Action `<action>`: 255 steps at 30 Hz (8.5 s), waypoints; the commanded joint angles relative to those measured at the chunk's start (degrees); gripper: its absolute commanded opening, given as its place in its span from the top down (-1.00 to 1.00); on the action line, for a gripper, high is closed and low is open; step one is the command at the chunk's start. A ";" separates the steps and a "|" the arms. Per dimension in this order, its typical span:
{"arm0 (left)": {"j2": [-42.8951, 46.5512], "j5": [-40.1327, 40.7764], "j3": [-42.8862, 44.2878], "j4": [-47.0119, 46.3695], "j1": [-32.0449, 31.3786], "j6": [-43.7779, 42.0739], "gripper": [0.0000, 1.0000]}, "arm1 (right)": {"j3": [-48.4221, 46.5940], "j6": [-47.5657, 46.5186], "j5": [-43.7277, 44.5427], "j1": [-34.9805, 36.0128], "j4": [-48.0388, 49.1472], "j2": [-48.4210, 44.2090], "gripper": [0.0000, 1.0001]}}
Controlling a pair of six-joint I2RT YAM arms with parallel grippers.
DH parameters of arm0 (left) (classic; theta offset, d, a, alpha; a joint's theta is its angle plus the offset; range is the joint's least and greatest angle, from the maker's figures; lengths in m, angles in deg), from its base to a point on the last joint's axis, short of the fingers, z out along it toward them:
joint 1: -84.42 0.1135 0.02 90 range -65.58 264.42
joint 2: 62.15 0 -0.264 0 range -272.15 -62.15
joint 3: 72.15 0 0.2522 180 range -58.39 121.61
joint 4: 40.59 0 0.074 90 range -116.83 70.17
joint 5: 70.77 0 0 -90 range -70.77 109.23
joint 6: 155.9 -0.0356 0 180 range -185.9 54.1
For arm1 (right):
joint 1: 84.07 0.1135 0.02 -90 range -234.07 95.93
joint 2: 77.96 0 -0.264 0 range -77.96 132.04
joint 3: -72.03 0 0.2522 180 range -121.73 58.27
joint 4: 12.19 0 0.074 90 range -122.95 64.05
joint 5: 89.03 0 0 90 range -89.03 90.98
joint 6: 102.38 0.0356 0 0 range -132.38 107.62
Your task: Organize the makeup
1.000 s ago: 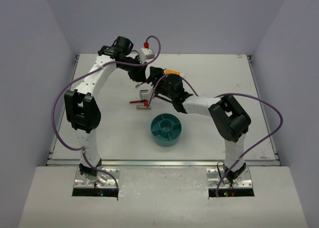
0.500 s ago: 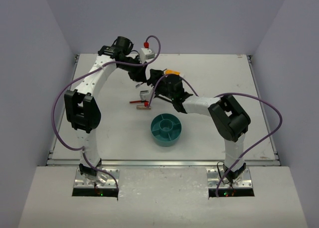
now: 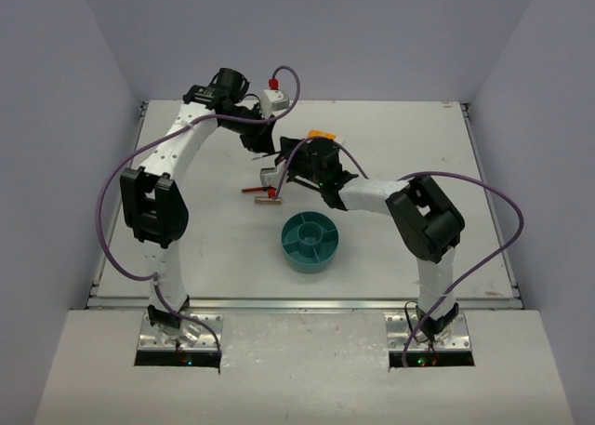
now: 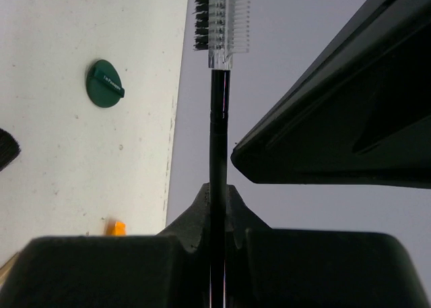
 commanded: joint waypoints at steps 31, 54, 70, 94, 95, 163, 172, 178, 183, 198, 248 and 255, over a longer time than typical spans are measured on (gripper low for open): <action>14.22 23.98 -9.46 -26.26 10.62 24.98 -1.00 | 22.91 91.87 -42.55 -13.35 3.71 -34.57 1.00; 23.38 9.72 -28.76 -29.18 8.96 22.23 -0.86 | 36.66 112.26 -38.42 -5.70 51.24 -19.47 1.00; 26.13 -3.77 -26.18 -21.49 5.90 13.64 -0.75 | 30.57 115.48 -40.83 -4.74 56.56 -13.67 1.00; 26.80 -2.77 -25.12 -20.81 5.87 11.99 -0.76 | 31.78 113.50 -38.69 -1.52 59.43 -9.79 1.00; 26.88 -2.79 -25.15 -20.76 5.87 11.99 -0.76 | 32.18 113.24 -38.69 -1.54 59.43 -9.94 1.00; 20.02 20.65 -27.41 -24.92 8.41 17.00 -1.00 | -52.90 84.89 0.86 -19.33 -76.37 17.88 -0.12; 18.65 20.00 -27.58 -25.56 8.92 17.59 -1.00 | -51.08 80.32 1.77 -19.27 -71.21 22.58 -0.01; 18.24 19.68 -27.93 -25.32 9.01 17.88 -1.00 | -50.50 77.76 0.57 -19.15 -70.03 23.89 0.08; 18.21 19.67 -28.58 -25.38 8.96 18.32 -1.00 | -49.92 77.42 1.33 -19.06 -69.85 24.96 0.13; 19.36 21.26 -29.90 -26.09 9.56 18.15 -1.00 | -51.65 75.50 4.83 -18.01 -72.13 30.10 0.27; 18.88 16.65 -27.84 -26.38 9.65 16.86 -1.00 | 14.40 93.55 -41.68 -10.32 17.11 -27.92 1.00; 19.07 15.63 -27.91 -25.56 9.65 16.83 -1.00 | 26.01 106.00 -44.31 -8.87 37.10 -29.30 1.00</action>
